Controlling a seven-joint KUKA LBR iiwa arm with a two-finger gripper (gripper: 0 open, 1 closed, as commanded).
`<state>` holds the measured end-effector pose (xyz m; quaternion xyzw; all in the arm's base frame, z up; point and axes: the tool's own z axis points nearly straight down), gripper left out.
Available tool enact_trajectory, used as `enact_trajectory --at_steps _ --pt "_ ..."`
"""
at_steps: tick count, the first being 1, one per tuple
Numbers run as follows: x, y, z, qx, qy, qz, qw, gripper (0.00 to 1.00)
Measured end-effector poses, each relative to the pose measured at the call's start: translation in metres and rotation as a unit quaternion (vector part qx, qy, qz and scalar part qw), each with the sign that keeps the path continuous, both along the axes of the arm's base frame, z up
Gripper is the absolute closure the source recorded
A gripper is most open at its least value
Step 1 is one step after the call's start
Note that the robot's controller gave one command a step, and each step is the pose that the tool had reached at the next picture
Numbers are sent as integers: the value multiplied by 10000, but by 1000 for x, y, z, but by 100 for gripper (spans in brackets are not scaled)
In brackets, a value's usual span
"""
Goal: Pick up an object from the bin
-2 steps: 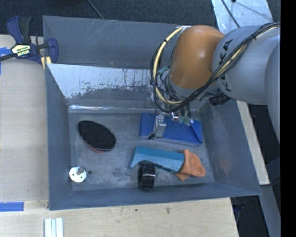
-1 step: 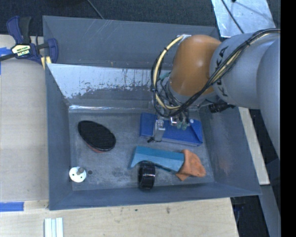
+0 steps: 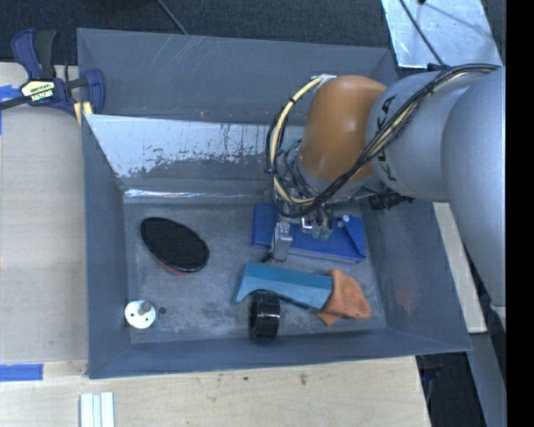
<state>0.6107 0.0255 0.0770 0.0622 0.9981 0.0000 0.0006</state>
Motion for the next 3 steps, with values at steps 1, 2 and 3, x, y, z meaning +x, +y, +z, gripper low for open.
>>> enact_trajectory --at_steps 1,2,3 --pt "-11 4 -1 1 -8 -366 9993 100" --pt "-11 4 -1 1 -8 -364 9993 100" --pt "-17 17 44 -6 31 -491 9988 100"
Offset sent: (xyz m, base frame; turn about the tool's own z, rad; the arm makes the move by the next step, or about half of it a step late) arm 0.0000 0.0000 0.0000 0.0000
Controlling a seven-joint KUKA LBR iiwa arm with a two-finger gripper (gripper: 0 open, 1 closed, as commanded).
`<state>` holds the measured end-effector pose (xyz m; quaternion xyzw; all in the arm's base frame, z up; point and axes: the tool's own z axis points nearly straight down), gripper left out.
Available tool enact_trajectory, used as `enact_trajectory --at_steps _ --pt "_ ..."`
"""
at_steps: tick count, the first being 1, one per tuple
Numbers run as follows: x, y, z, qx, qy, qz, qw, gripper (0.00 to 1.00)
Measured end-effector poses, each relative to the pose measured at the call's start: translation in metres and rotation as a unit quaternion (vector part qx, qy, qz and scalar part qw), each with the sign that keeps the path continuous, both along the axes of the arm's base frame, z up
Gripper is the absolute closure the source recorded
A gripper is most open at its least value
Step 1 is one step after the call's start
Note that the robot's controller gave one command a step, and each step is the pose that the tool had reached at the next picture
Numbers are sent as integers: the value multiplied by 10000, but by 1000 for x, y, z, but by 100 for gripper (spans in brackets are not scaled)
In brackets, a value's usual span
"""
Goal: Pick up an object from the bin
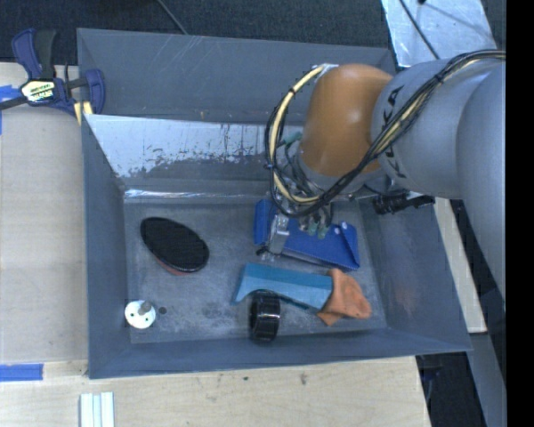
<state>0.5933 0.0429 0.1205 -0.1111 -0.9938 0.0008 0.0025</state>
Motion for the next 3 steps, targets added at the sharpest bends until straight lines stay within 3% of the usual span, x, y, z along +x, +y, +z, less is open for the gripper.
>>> enact_trajectory --at_steps 1,2,3 --pt "-4 -1 63 6 -20 116 9999 100" --pt "-5 -3 77 4 -22 154 9999 100" --pt "17 13 84 8 -85 -3 10000 100"
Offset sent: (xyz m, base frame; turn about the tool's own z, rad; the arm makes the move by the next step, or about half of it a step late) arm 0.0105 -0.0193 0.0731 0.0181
